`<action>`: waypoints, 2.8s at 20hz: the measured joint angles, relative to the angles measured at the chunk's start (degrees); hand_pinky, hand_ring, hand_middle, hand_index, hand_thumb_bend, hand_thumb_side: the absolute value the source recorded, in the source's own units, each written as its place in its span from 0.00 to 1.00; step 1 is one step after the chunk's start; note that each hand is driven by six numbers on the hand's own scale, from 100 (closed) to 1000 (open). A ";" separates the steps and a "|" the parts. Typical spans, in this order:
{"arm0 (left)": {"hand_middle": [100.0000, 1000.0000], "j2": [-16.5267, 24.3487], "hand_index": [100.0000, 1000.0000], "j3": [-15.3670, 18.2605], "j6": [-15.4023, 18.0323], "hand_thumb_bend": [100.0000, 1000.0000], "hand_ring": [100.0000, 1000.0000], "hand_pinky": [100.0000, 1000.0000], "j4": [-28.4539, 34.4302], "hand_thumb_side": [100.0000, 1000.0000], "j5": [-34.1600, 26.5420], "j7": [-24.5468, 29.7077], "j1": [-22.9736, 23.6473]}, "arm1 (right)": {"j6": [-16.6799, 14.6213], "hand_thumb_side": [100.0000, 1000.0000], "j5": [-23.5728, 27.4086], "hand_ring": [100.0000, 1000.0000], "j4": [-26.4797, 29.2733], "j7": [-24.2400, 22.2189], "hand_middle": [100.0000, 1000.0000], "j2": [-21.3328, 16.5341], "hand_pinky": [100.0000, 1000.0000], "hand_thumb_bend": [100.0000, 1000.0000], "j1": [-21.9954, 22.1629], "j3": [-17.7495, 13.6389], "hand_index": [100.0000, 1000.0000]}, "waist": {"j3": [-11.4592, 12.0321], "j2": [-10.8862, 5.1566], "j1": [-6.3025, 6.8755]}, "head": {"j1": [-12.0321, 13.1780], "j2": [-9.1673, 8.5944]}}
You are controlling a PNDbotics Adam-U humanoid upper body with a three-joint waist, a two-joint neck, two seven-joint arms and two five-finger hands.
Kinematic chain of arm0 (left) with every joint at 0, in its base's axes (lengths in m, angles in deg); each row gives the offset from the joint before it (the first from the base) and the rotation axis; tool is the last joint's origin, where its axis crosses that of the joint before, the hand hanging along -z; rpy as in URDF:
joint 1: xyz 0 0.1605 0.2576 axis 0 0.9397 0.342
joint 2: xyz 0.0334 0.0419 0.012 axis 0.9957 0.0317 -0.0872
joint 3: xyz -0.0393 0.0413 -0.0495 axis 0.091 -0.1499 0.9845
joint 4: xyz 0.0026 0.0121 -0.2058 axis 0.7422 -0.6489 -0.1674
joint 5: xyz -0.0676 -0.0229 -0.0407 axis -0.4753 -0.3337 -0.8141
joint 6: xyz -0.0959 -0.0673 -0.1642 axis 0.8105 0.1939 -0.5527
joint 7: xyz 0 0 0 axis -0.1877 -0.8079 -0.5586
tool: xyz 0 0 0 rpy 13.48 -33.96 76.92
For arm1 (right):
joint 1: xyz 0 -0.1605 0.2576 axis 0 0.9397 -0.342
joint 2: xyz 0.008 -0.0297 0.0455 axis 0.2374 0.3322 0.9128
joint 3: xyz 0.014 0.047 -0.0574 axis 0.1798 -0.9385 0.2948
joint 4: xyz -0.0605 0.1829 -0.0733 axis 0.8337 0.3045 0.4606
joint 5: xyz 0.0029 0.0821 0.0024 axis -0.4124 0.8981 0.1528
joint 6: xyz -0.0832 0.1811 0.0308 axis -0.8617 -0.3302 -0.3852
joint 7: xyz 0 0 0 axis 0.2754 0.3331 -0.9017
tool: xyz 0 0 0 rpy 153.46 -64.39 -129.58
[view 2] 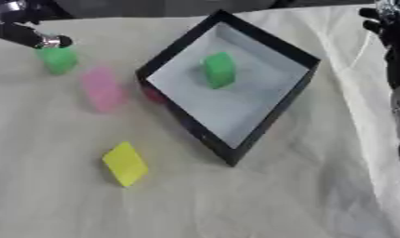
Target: Pick up objects on the table and place them in the box.
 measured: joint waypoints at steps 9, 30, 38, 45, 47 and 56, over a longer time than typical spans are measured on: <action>0.81 -0.65 0.88 3.52 -5.42 0.47 0.82 0.88 -3.94 0.56 9.02 -2.71 -1.71 | 0.52 0.49 -0.53 0.76 -0.01 -1.05 0.80 -0.39 0.86 0.04 -0.60 0.89 0.88 | -1.04 1.42 0.49 | 1.17 -0.99; 0.80 -1.12 0.87 5.89 -8.74 0.51 0.82 0.88 -8.55 0.48 7.24 -1.53 -1.62 | 0.84 0.51 -0.94 0.76 -0.37 -1.99 0.80 -0.40 0.86 0.01 -0.65 1.06 0.88 | -1.85 2.37 0.99 | 2.27 -2.15; 0.77 -1.12 0.85 6.94 -9.28 0.46 0.80 0.87 -9.05 0.45 9.42 -1.71 -1.61 | 0.88 0.52 -0.94 0.76 -0.38 -2.38 0.80 -0.40 0.86 0.00 -0.64 1.06 0.89 | -1.84 2.41 0.99 | 2.36 -2.42; 0.74 -1.12 0.84 7.25 -9.70 0.46 0.78 0.86 -9.32 0.43 8.37 -2.33 -1.62 | 0.77 0.52 -0.96 0.76 -0.68 -2.64 0.80 -0.40 0.86 0.00 -0.60 1.06 0.89 | -1.83 2.49 0.99 | 2.42 -2.44; 0.73 -1.12 0.84 7.25 -9.93 0.47 0.77 0.86 -9.26 0.43 7.95 -2.92 -1.64 | 0.85 0.53 -0.99 0.76 -0.73 -2.73 0.80 -0.40 0.86 0.00 -0.56 1.06 0.89 | -1.82 2.58 0.99 | 2.48 -2.44; 0.76 -1.12 0.86 7.33 -12.17 0.60 0.80 0.88 -8.26 0.41 7.64 -7.00 -2.32 | 1.06 0.54 -1.22 0.76 -1.05 -3.52 0.80 -0.40 0.86 0.00 -0.13 1.08 0.89 | -1.50 2.61 0.99 | 2.51 -2.36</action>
